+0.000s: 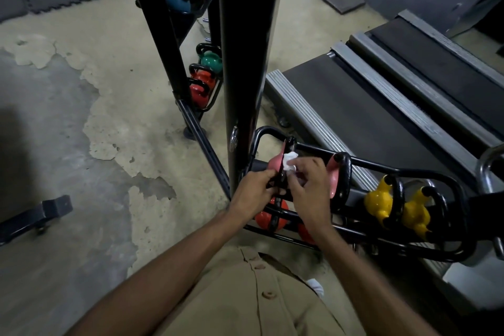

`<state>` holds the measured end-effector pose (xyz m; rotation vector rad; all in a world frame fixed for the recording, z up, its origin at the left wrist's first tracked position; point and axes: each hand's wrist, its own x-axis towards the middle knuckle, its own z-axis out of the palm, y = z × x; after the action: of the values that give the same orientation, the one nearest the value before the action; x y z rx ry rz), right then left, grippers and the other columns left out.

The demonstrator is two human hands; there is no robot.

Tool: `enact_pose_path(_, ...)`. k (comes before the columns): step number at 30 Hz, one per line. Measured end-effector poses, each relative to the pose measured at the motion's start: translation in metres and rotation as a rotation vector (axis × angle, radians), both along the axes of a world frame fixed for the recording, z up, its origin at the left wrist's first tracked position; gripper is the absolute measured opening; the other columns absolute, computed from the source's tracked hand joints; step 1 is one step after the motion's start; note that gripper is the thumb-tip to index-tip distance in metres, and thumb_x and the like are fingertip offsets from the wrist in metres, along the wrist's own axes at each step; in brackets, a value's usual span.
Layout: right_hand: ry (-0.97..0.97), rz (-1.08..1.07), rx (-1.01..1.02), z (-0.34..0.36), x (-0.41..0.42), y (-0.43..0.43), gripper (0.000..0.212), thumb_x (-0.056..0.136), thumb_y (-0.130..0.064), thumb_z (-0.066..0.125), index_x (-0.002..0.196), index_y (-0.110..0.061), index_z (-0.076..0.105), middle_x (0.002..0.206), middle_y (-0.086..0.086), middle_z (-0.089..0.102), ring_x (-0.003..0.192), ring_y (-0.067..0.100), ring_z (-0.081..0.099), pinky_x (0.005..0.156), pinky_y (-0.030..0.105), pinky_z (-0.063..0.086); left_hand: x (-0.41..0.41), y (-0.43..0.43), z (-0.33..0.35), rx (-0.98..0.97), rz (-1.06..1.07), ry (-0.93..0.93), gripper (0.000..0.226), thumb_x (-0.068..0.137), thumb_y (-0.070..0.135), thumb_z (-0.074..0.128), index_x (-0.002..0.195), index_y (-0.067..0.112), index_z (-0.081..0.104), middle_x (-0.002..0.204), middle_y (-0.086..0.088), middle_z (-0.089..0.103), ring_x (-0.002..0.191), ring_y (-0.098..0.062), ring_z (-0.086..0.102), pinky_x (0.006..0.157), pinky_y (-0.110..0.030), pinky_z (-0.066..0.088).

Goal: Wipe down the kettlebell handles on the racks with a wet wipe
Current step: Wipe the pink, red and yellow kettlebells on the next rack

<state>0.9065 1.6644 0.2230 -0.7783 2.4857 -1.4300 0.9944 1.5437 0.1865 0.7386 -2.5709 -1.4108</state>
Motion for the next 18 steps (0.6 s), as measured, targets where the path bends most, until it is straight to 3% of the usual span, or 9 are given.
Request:
enact_pose_path(2, -0.399, -0.184, -0.192, -0.004, 0.011, -0.009, 0.01, 0.102, -0.01, 0.061, 0.108, -0.016, 0.066, 0.111, 0.002, 0.067, 0.099, 0.005, 0.067, 0.084, 0.021, 0.055, 0.001, -0.002, 0.002, 0.003, -0.013, -0.003, 0.02, 0.088, 0.022, 0.08, 0.108, 0.021, 0.077, 0.094, 0.007, 0.078, 0.086, -0.005, 0.072, 0.08, -0.03, 0.057)
enact_pose_path(4, -0.756, -0.286, -0.351, -0.004, 0.001, -0.019, 0.014, 0.104, -0.008, 0.054, 0.111, -0.014, 0.064, 0.108, 0.011, 0.072, 0.099, 0.024, 0.07, 0.087, 0.039, 0.059, 0.001, -0.002, 0.004, -0.003, -0.021, 0.0, 0.021, 0.087, 0.023, 0.081, 0.108, 0.022, 0.077, 0.093, 0.007, 0.077, 0.086, -0.006, 0.071, 0.081, -0.031, 0.057)
enact_pose_path(6, -0.93, -0.304, -0.387, 0.001, -0.017, -0.026, 0.02, 0.101, -0.002, 0.05, 0.109, -0.01, 0.066, 0.102, 0.015, 0.076, 0.091, 0.028, 0.073, 0.088, 0.045, 0.058, 0.0, -0.002, 0.003, -0.009, -0.02, -0.017, 0.024, 0.086, 0.021, 0.081, 0.11, 0.023, 0.077, 0.095, 0.008, 0.077, 0.088, -0.007, 0.071, 0.084, -0.034, 0.058)
enact_pose_path(8, -0.967, -0.262, -0.356, 0.007, -0.024, -0.024, 0.021, 0.101, 0.001, 0.05, 0.103, -0.008, 0.069, 0.102, 0.016, 0.077, 0.091, 0.03, 0.075, 0.088, 0.046, 0.06, 0.0, -0.003, 0.003, -0.02, -0.036, -0.041, 0.026, 0.087, 0.017, 0.08, 0.112, 0.022, 0.076, 0.099, 0.007, 0.077, 0.091, -0.008, 0.072, 0.087, -0.034, 0.058)
enact_pose_path(11, -0.835, -0.213, -0.284, 0.01, -0.014, -0.009, 0.013, 0.102, -0.006, 0.058, 0.101, -0.007, 0.071, 0.098, 0.014, 0.076, 0.092, 0.034, 0.072, 0.086, 0.046, 0.062, 0.001, -0.004, 0.018, -0.057, -0.067, -0.069, 0.032, 0.093, 0.004, 0.069, 0.122, 0.018, 0.071, 0.109, 0.003, 0.075, 0.101, -0.011, 0.071, 0.092, -0.025, 0.055)
enact_pose_path(13, -0.689, -0.202, -0.268, 0.01, -0.009, -0.002, 0.01, 0.1, -0.011, 0.065, 0.108, -0.009, 0.07, 0.103, 0.01, 0.075, 0.092, 0.022, 0.074, 0.079, 0.035, 0.064, -0.002, -0.01, 0.035, -0.029, -0.035, -0.007, 0.039, 0.095, -0.005, 0.056, 0.126, 0.015, 0.069, 0.113, 0.004, 0.072, 0.106, -0.009, 0.069, 0.096, -0.021, 0.053)
enact_pose_path(16, -0.252, -0.088, -0.107, 0.006, -0.019, -0.008, 0.012, 0.096, -0.013, 0.07, 0.107, -0.017, 0.072, 0.11, 0.002, 0.068, 0.091, 0.004, 0.067, 0.076, 0.017, 0.055, -0.026, -0.023, 0.058, -0.053, 0.008, 0.136, 0.046, 0.089, -0.005, 0.052, 0.129, 0.009, 0.068, 0.124, -0.002, 0.07, 0.116, -0.011, 0.065, 0.103, -0.017, 0.047)
enact_pose_path(18, 0.084, 0.072, 0.029, 0.003, -0.022, -0.013, 0.014, 0.089, -0.009, 0.072, 0.101, -0.015, 0.074, 0.109, 0.001, 0.059, 0.096, 0.009, 0.059, 0.083, 0.021, 0.05, -0.05, -0.03, 0.064, -0.062, -0.027, 0.148, 0.048, 0.085, -0.009, 0.055, 0.129, 0.003, 0.069, 0.13, -0.009, 0.068, 0.122, -0.016, 0.062, 0.1, -0.01, 0.043)
